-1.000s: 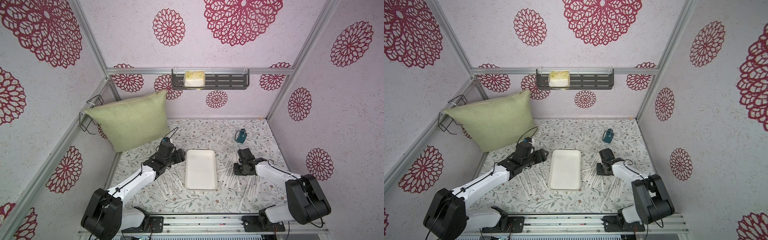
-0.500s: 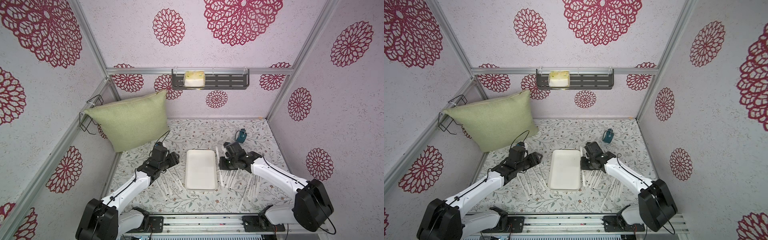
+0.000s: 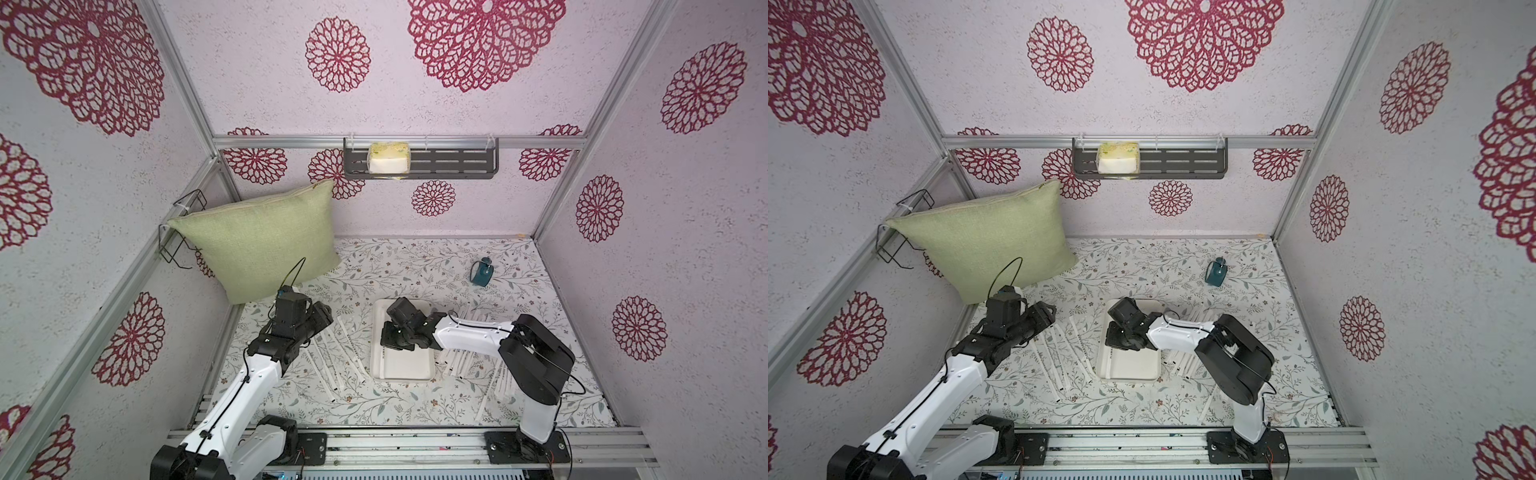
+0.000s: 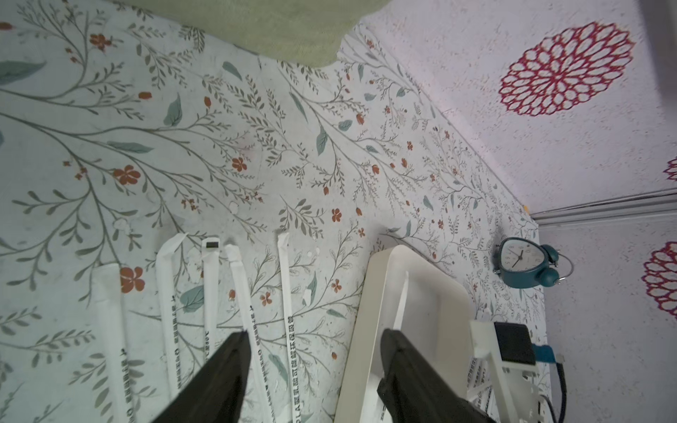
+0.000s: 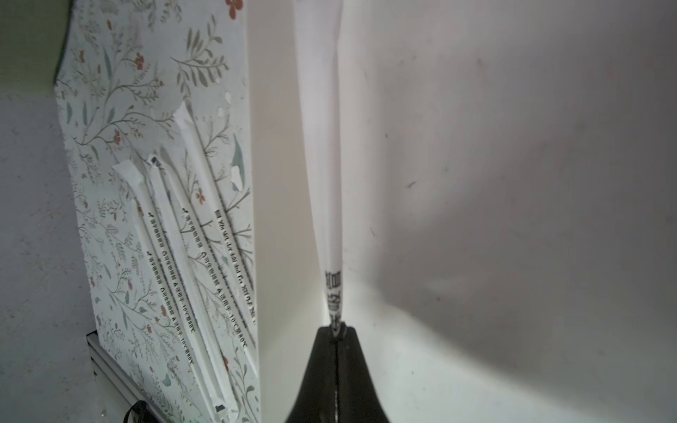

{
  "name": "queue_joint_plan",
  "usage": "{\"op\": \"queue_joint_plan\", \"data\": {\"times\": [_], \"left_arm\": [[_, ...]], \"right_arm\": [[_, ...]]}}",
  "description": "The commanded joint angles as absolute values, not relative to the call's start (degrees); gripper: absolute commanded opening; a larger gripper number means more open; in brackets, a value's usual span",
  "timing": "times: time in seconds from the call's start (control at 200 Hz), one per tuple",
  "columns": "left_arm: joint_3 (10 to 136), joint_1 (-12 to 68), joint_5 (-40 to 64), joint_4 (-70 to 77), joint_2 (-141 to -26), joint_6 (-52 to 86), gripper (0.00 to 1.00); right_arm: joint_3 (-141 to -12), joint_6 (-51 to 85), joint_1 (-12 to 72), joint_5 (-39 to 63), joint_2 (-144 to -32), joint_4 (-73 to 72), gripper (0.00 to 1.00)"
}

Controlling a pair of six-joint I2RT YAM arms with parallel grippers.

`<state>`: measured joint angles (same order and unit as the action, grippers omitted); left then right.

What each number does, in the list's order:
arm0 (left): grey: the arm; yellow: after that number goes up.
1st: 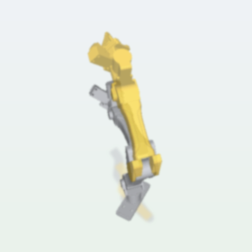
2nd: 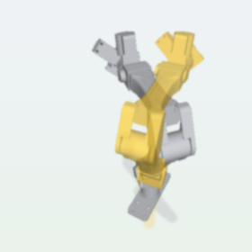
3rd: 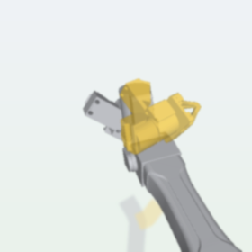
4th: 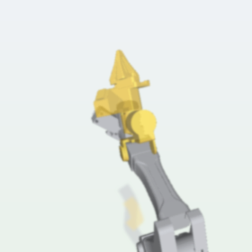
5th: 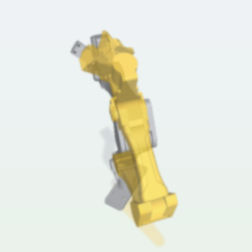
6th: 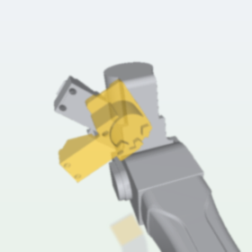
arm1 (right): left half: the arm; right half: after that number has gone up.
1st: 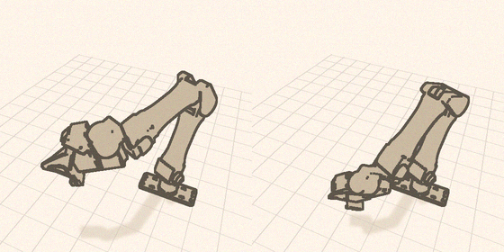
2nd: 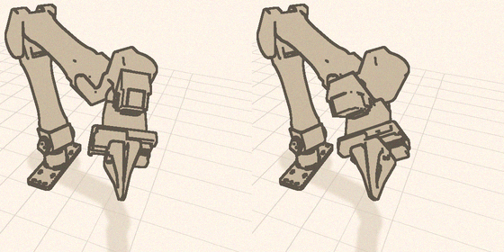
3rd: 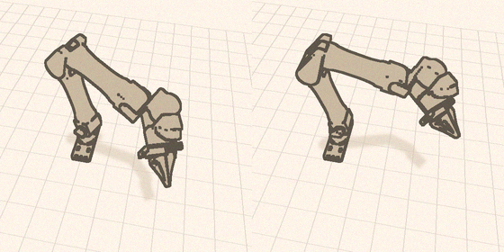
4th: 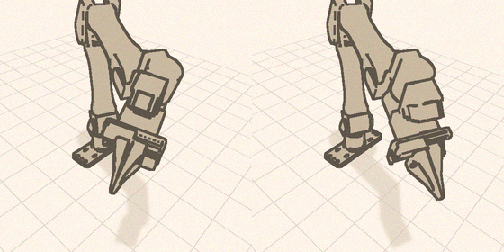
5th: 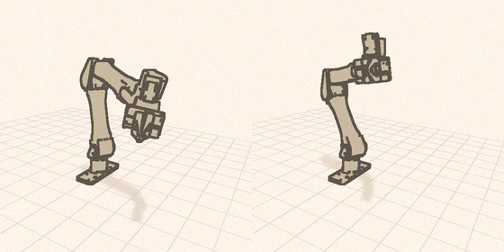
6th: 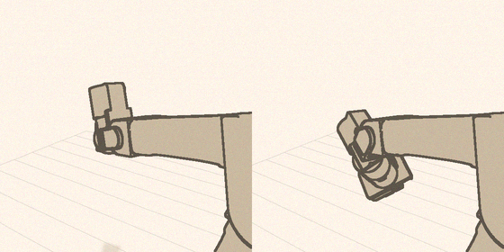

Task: Put the straws into the storage box
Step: Place the straw in the storage box.

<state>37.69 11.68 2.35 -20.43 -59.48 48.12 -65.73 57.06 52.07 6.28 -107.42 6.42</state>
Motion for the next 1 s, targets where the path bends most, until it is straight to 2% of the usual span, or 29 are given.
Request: {"op": "queue_joint_plan", "data": {"times": [0.0, 0.21, 0.395, 0.505, 0.59, 0.715, 0.815, 0.991], "left_arm": [[37.1, 11.4, 5.1, -18.7, -61.3, 48.2, 0.63], [38.0, 11.5, 5.7, -19.6, -63.6, 47.6, 0.54], [38.2, 12.2, 4.9, -19.8, -64.1, 47.4, 0.52], [39.2, 12.9, 4.1, -20.8, -65.1, 47.4, 0.5], [41.1, 14.1, 3.0, -22.5, -66.3, 47.4, 0.49], [44.7, 19.0, -0.4, -24.4, -69.7, 49.2, 0.46], [46.5, 22.6, -2.7, -25.3, -73.5, 51.3, 0.4], [46.2, 24.3, -5.0, -25.2, -78.3, 53.4, 0.38]], "right_arm": [[-68.4, 58.0, 52.1, 6.6, -108.6, 5.1, 0.03], [-71.0, 58.5, 52.7, 8.0, -112.1, 5.3, 0.04], [-71.8, 58.3, 53.1, 8.3, -113.5, 6.4, 0.07], [-72.5, 57.3, 53.0, 8.1, -113.1, 7.8, 0.17], [-73.1, 56.0, 53.0, 7.3, -110.9, 9.5, 0.25], [-71.7, 54.9, 52.2, 6.9, -106.5, 10.2, 0.31], [-68.5, 54.9, 51.2, 7.3, -102.6, 9.1, 0.33], [-61.9, 53.7, 50.3, 4.0, -95.6, 7.3, 0.33]]}}
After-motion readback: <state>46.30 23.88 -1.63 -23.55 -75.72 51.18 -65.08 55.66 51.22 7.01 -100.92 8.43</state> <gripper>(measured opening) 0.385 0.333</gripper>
